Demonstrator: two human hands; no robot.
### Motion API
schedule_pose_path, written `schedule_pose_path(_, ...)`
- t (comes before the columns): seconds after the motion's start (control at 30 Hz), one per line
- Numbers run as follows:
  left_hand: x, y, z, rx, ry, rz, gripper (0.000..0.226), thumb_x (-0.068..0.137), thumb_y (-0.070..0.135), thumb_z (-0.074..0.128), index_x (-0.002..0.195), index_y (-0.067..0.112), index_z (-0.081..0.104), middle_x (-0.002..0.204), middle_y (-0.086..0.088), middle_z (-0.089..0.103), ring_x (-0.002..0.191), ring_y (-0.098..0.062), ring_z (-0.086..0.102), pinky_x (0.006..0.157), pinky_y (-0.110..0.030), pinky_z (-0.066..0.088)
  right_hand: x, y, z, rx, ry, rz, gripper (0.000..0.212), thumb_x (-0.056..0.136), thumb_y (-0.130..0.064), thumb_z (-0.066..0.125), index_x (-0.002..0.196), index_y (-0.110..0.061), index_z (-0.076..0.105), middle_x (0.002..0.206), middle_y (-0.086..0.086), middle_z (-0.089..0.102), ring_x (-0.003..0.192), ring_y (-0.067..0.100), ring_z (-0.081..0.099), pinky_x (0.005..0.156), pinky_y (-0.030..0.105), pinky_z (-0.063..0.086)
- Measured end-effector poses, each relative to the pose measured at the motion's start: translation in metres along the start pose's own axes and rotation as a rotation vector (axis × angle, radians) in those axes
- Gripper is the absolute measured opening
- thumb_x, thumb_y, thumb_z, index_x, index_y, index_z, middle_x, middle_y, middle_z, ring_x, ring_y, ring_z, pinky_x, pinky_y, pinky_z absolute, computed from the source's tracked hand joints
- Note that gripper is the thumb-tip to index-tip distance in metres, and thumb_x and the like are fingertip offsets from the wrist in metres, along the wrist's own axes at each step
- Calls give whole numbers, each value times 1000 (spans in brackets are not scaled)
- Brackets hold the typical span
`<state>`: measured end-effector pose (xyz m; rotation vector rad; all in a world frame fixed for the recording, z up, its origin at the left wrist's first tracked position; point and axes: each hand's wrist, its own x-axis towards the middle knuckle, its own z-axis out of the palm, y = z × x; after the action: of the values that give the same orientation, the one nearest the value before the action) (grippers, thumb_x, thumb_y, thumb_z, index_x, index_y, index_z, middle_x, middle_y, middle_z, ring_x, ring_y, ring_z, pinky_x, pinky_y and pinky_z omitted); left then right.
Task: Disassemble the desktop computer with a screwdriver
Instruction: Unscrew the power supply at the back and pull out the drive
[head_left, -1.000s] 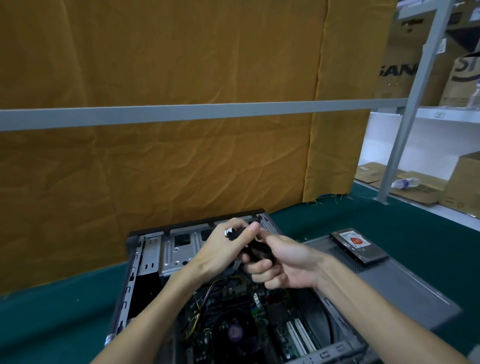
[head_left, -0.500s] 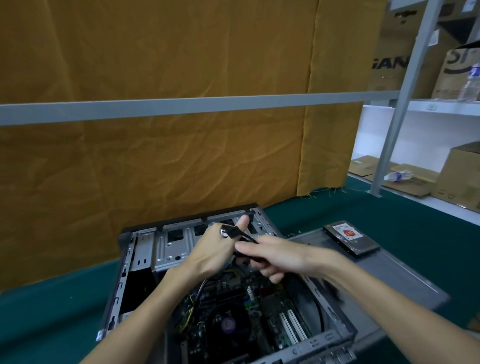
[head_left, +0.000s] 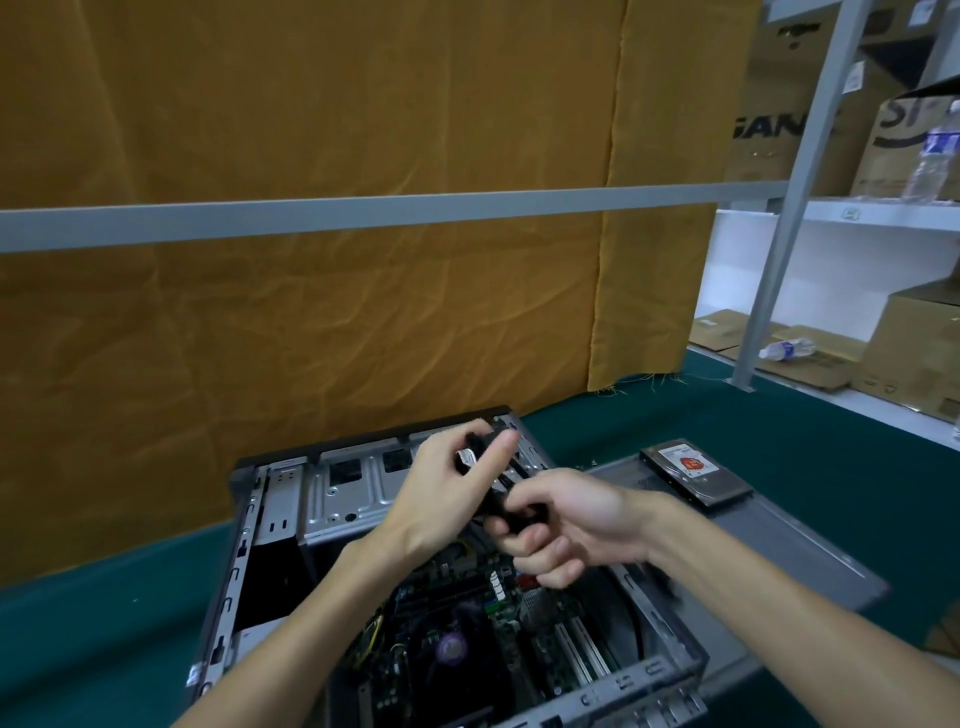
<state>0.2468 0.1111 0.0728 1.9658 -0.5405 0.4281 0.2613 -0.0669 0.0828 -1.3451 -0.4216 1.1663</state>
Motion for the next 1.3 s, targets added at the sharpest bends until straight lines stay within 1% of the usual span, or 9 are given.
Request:
schedule_pose_path(0.1, 2, -4, -4, -69, -99, -190, 47, 102, 47, 54, 83, 5, 61, 69, -10, 60, 60, -24, 55, 56, -39, 47, 8, 2, 11, -269, 281, 0, 15, 103, -29, 38, 95, -18, 44, 65, -5, 31, 49, 8, 27, 46, 23, 27)
schedule_pose_path(0.23, 4, -11, -6, -62, -94, -404, 44, 102, 37, 54, 85, -3, 61, 61, -12, 54, 51, -24, 48, 53, -36, 40, 7, 11, 22, -1137, 610, -135, 22, 104, -41, 38, 118, -30, 26, 72, -3, 48, 53, 10, 47, 49, 32, 34)
schedule_pose_path(0.43, 9, -16, 7, 21, -46, -640, 38, 97, 30, 50, 66, 11, 39, 53, -7, 32, 41, -18, 27, 51, -29, 30, 18, 32, 24, -1840, 786, -275, 48, 91, 8, 48, 135, -5, 34, 101, 15, 58, 86, 35, 64, 62, 39, 42)
schedule_pose_path(0.5, 11, -18, 12, -93, -84, -772, 37, 99, 31, 49, 67, 13, 42, 47, 1, 36, 37, -16, 31, 45, -24, 28, 15, 34, 22, -1872, 781, -266, 38, 93, 4, 42, 130, -5, 39, 106, 16, 60, 89, 37, 64, 65, 40, 42)
schedule_pose_path(0.6, 17, -14, 20, -60, -144, -662, 34, 100, 40, 48, 82, 11, 52, 55, 3, 49, 45, -14, 44, 47, -24, 34, 0, 33, 9, -1752, 811, -270, 16, 100, -10, 41, 116, -13, 43, 103, 12, 63, 88, 38, 63, 65, 39, 36)
schedule_pose_path(0.73, 22, -15, 30, -57, -141, -345, 61, 90, 82, 28, 111, 32, 56, 106, 11, 61, 101, -10, 58, 86, -29, 45, -18, 27, -17, -1308, 998, -389, 23, 106, -30, 43, 85, -25, 36, 70, 0, 58, 56, 20, 53, 52, 39, 40)
schedule_pose_path(0.83, 26, -38, 37, 339, -108, -149, 53, 99, 68, 22, 121, 34, 55, 124, 11, 55, 122, -15, 48, 102, -37, 38, -29, 22, -67, -1058, 1207, -352, 27, 107, -30, 47, 81, -24, 43, 59, -3, 52, 45, 12, 46, 42, 29, 33)
schedule_pose_path(0.97, 23, -73, 42, 823, -306, -117, 55, 105, 56, 24, 150, 28, 38, 153, 4, 39, 143, -22, 30, 117, -41, 27, -39, 39, -151, -1008, 1443, -47, 27, 107, -34, 46, 84, -20, 49, 73, 4, 59, 69, 28, 60, 56, 36, 40)
schedule_pose_path(1.3, 19, -86, 46, 921, -259, -77, 73, 96, 67, 1, 145, 31, 42, 151, 7, 41, 141, -16, 35, 117, -37, 30, -38, 82, -263, -1124, 1459, 540, 40, 102, -27, 47, 136, -6, 48, 134, 17, 57, 120, 36, 59, 92, 42, 48)
